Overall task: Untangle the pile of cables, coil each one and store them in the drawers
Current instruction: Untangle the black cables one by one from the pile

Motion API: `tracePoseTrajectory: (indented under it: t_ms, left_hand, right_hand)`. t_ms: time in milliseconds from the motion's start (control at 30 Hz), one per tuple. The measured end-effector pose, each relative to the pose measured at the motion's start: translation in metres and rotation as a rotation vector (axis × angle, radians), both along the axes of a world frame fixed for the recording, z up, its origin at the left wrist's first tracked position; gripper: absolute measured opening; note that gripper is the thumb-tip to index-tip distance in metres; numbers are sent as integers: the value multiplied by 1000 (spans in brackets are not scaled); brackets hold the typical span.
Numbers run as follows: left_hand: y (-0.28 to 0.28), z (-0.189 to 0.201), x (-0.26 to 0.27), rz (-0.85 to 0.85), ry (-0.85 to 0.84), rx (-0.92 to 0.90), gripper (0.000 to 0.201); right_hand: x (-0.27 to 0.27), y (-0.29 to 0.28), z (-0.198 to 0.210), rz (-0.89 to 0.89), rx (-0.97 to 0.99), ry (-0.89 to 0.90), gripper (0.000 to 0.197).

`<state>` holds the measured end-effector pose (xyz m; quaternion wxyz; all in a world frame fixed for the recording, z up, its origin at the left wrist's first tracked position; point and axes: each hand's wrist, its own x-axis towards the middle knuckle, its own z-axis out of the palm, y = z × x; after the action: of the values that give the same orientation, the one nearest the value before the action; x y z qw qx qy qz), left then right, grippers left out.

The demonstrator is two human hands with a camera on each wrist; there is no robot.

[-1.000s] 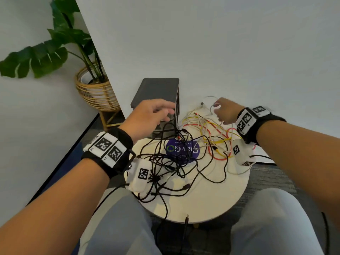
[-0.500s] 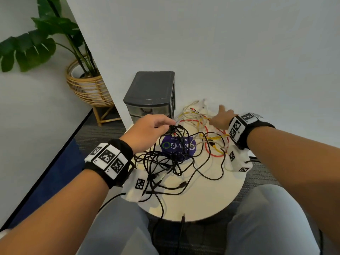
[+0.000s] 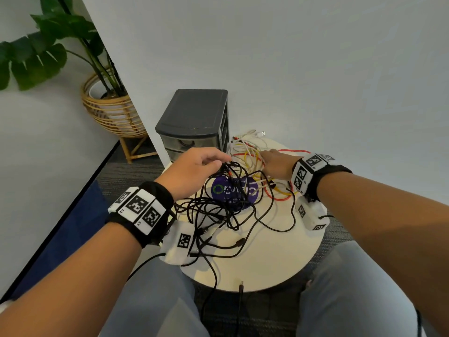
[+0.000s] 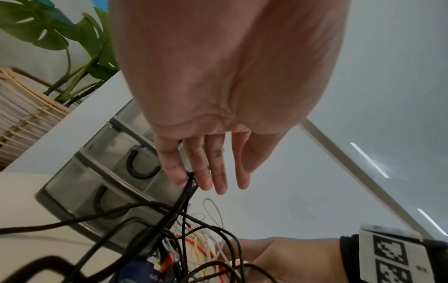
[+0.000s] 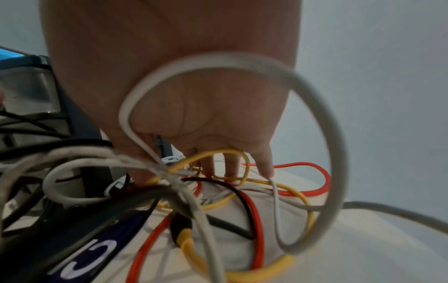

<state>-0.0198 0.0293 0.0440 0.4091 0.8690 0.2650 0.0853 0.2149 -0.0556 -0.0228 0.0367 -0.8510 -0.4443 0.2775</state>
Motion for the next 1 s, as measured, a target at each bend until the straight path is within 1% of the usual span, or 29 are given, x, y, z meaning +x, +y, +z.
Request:
tracePoseTrajectory:
  t_ms: [200, 400, 533, 600, 667, 733, 767, 833, 900, 1000]
  left_hand:
    - [0, 1, -3, 13, -3, -9, 33]
    - [-2, 1, -4, 26, -30, -21, 32]
    - [-5, 2, -10, 65, -66, -42, 30]
    - [-6, 2, -16, 107, -90, -72, 29]
    - [-6, -2, -22, 164, -123, -107, 28]
    - [-8, -7, -29, 235, -152, -150, 28]
    - [-10, -9, -32, 274, -161, -176, 27]
    - [-14, -15, -40, 354, -168, -229, 27]
    - [-20, -22, -48, 422, -167, -276, 26]
    - [-27, -31, -60, 485, -146, -351, 24]
  right_hand:
    - [6, -6, 8, -31, 29, -65, 59]
    - [10, -11, 18, -49, 99, -88, 61]
    - [10, -17, 37, -19, 156, -148, 59]
    - [3, -20, 52, 20, 253, -176, 52]
    - [-11, -25, 69, 92, 410, -176, 34]
    - [-37, -35, 84, 179, 526, -127, 14]
    - [-52, -41, 89, 230, 533, -89, 13]
    - [-82, -55, 93, 339, 454, -22, 22]
    - [-109, -67, 88, 414, 264, 78, 30]
    - [-146, -81, 66, 482, -43, 213, 42]
